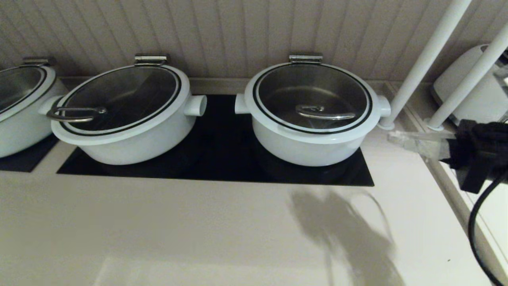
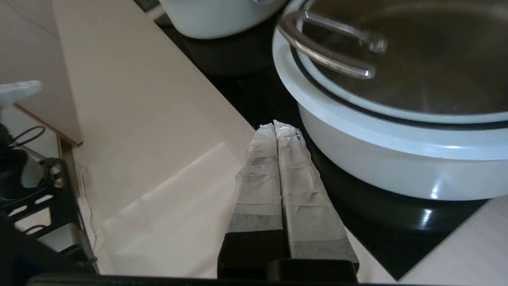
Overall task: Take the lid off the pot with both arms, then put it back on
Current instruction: Open the food pot lid a small opening with the right arm
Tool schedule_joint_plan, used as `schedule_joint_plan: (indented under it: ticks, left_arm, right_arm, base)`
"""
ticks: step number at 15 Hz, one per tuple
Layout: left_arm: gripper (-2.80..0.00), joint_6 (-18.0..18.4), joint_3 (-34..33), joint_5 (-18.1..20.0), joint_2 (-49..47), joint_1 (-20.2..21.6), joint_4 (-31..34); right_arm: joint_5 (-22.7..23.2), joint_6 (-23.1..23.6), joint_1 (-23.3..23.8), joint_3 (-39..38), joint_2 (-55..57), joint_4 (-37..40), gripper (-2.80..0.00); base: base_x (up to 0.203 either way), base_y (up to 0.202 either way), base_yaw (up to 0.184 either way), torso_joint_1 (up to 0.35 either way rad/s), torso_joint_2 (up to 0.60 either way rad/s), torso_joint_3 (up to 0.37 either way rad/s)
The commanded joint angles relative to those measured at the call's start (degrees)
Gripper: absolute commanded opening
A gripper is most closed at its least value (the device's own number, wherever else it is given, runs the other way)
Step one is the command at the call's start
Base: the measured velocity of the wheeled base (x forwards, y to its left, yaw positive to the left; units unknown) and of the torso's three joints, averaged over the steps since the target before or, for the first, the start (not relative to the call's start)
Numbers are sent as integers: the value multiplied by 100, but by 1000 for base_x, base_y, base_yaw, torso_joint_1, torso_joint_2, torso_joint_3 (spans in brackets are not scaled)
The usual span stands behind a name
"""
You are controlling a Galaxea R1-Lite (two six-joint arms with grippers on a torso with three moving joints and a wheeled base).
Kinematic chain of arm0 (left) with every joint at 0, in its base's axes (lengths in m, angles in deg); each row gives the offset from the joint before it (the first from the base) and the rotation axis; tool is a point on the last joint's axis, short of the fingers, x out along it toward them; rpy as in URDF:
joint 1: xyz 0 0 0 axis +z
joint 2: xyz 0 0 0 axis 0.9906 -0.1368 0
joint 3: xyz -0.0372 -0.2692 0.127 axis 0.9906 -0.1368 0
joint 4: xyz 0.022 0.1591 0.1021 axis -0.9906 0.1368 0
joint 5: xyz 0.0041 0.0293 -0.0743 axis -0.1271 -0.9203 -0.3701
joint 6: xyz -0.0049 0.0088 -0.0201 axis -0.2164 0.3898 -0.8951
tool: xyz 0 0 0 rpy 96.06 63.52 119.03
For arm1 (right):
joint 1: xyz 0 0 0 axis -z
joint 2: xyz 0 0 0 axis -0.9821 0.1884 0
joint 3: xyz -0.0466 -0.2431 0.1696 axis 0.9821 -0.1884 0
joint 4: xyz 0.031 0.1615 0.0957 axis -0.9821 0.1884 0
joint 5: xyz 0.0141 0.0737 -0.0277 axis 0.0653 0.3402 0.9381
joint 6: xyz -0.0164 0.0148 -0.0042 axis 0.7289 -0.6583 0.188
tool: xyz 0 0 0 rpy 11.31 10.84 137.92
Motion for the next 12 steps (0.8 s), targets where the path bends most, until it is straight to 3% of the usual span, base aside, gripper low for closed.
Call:
schedule_joint_plan:
  ticks: [1,7,12]
  left_arm:
    - [-280,-2,0,-5,2,2,4]
    - [-280,-2,0,1,2,2,-2]
    - [-280,-2,0,-2,2,2,-2]
  right_arm:
    - [-92,0,-186,61,439,-88,-280]
    - [-849,8,-1100,383,1063,-665,-280]
    - [-1154,14,-1181,404,1175,-681,-280]
  base:
    - [0,0,0,0,0,0]
    - [0,0,0,0,0,0]
    - [0,0,0,0,0,0]
